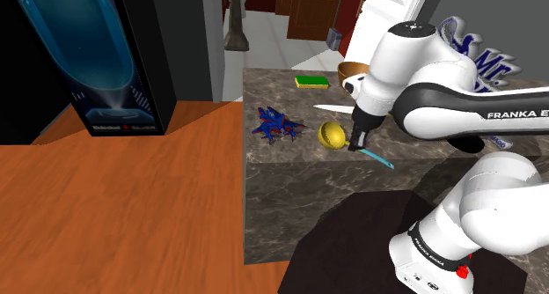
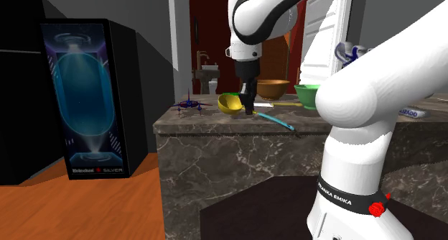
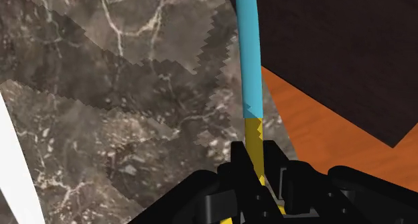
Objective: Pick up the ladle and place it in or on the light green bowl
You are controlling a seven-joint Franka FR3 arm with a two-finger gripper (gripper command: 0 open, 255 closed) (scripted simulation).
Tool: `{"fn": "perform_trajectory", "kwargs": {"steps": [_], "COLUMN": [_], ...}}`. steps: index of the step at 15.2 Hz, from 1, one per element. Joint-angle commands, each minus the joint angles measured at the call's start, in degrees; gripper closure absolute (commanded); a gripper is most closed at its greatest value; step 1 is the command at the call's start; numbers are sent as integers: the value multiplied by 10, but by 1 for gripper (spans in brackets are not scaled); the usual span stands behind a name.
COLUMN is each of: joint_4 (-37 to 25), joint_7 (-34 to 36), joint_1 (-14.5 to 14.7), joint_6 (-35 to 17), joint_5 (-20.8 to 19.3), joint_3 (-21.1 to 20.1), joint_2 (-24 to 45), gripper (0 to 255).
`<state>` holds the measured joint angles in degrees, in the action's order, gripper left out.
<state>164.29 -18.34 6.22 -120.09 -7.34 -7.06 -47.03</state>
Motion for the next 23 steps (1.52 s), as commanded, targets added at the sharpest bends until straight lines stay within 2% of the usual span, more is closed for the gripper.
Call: {"fn": "perform_trajectory", "kwargs": {"steps": [1, 23], "joint_4": [-12, -170], "joint_7": [-6, -39], "joint_1": [-2, -3], "joint_6": [18, 194], "joint_5": [-5, -1], "joint_3": [0, 8], "joint_2": [-9, -29], "gripper": [255, 255]}}
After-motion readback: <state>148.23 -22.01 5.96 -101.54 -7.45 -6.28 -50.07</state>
